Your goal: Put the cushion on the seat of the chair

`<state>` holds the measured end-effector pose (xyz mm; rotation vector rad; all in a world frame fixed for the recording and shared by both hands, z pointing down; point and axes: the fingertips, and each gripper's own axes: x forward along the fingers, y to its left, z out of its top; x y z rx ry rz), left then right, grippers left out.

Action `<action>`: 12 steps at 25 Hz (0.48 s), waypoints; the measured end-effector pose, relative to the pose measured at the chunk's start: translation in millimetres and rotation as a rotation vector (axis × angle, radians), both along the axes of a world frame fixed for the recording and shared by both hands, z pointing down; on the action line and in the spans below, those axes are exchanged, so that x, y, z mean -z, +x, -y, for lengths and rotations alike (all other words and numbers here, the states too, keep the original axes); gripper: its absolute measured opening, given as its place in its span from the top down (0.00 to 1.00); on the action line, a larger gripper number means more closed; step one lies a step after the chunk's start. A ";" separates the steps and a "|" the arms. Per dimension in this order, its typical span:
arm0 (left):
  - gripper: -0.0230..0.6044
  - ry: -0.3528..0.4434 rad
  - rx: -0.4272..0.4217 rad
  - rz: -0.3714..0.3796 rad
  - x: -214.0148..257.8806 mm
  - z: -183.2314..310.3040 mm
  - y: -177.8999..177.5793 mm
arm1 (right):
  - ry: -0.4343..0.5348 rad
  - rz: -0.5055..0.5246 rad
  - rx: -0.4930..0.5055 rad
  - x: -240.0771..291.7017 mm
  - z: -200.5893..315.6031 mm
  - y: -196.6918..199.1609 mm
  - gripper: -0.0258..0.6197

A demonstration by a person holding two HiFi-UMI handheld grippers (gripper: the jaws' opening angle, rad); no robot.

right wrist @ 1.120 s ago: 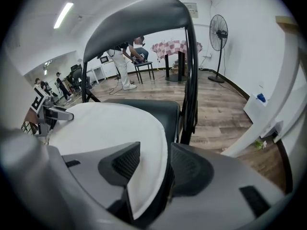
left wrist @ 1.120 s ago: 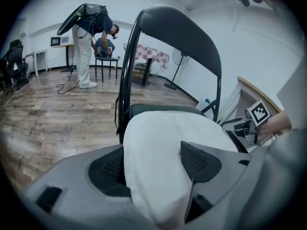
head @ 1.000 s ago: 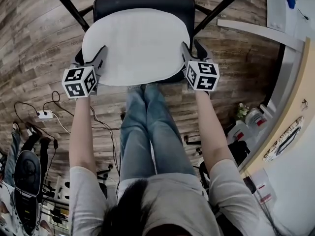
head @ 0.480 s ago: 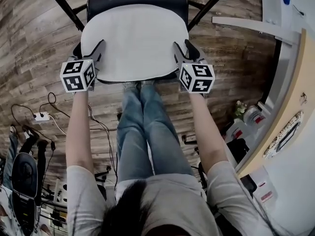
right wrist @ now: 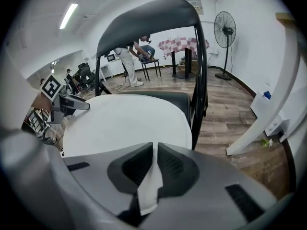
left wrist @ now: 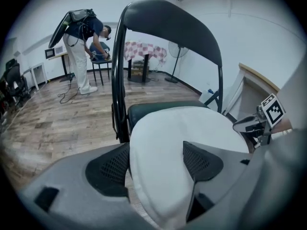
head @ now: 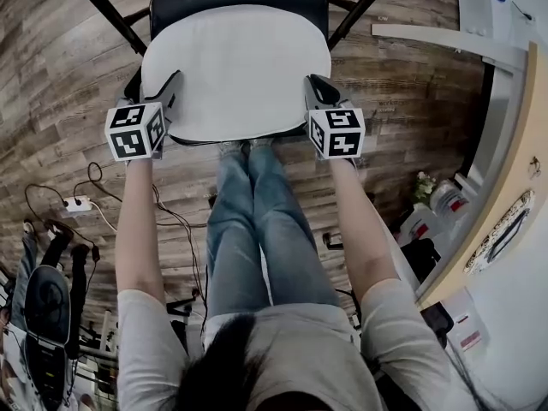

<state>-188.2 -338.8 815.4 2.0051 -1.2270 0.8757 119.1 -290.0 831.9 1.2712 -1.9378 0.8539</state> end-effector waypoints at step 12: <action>0.54 0.123 0.012 -0.070 46.3 -5.8 -9.6 | 0.082 0.058 -0.061 34.0 6.8 -7.3 0.91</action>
